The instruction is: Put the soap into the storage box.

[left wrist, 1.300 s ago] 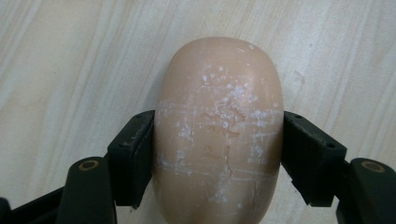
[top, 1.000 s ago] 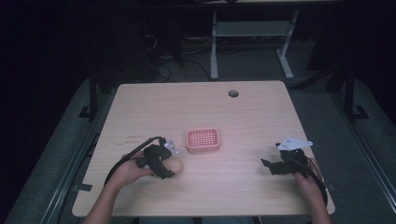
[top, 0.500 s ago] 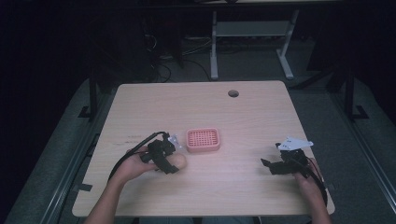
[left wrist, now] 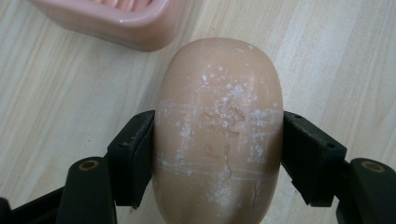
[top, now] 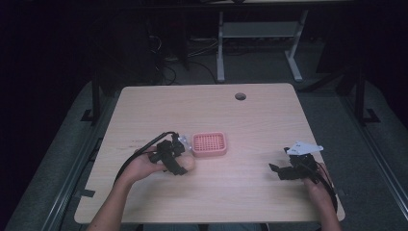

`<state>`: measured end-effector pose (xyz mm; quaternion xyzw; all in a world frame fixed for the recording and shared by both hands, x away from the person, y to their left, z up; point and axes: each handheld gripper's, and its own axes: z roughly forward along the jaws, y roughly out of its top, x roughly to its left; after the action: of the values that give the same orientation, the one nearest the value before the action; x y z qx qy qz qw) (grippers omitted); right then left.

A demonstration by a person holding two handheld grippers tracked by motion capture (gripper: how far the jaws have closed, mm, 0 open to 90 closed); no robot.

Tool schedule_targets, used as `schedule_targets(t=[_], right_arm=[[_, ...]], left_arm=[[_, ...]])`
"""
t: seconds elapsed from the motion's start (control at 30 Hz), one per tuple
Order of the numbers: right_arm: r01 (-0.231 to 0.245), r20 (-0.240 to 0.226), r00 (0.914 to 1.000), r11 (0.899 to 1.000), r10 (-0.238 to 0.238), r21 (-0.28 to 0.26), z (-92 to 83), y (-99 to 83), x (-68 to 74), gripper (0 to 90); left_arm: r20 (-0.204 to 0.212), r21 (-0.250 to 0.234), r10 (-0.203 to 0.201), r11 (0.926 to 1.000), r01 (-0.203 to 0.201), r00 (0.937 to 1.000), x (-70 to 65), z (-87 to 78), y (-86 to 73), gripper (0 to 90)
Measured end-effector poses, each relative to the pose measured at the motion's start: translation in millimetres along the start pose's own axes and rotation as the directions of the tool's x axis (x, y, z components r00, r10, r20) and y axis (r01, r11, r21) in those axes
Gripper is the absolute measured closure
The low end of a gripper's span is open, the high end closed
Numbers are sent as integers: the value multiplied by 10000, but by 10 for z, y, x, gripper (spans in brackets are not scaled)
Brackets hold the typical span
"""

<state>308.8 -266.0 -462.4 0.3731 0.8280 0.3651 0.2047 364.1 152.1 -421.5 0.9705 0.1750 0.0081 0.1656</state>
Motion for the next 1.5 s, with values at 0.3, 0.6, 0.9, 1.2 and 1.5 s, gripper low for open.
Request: schedule_targets(t=[0.3, 0.6, 0.9, 1.2, 1.5], right_arm=[[20, -12, 10000, 10000, -20, -41, -2, -1, -8, 139], [-27, -28, 10000, 10000, 27, -63, -2, 0, -8, 139], [-69, -37, 10000, 9999, 69, -117, -6, 0, -9, 139], [-140, -65, 9999, 9998, 139, -140, -12, 0, -9, 138], [-190, -84, 9998, 9997, 189, -127, -16, -4, -12, 139]], left_arm=[[66, 26, 71, 10000, -71, 10000, 40, 2, 95, 315], [84, 77, 88, 9999, -89, 9999, 87, 26, 197, 316], [127, 148, 254, 9996, -256, 9996, 134, 7, 328, 315], [181, 271, 449, 9986, -454, 9988, 164, 9, 455, 315], [99, 282, 537, 9981, -540, 9985, 205, -8, 549, 316]])
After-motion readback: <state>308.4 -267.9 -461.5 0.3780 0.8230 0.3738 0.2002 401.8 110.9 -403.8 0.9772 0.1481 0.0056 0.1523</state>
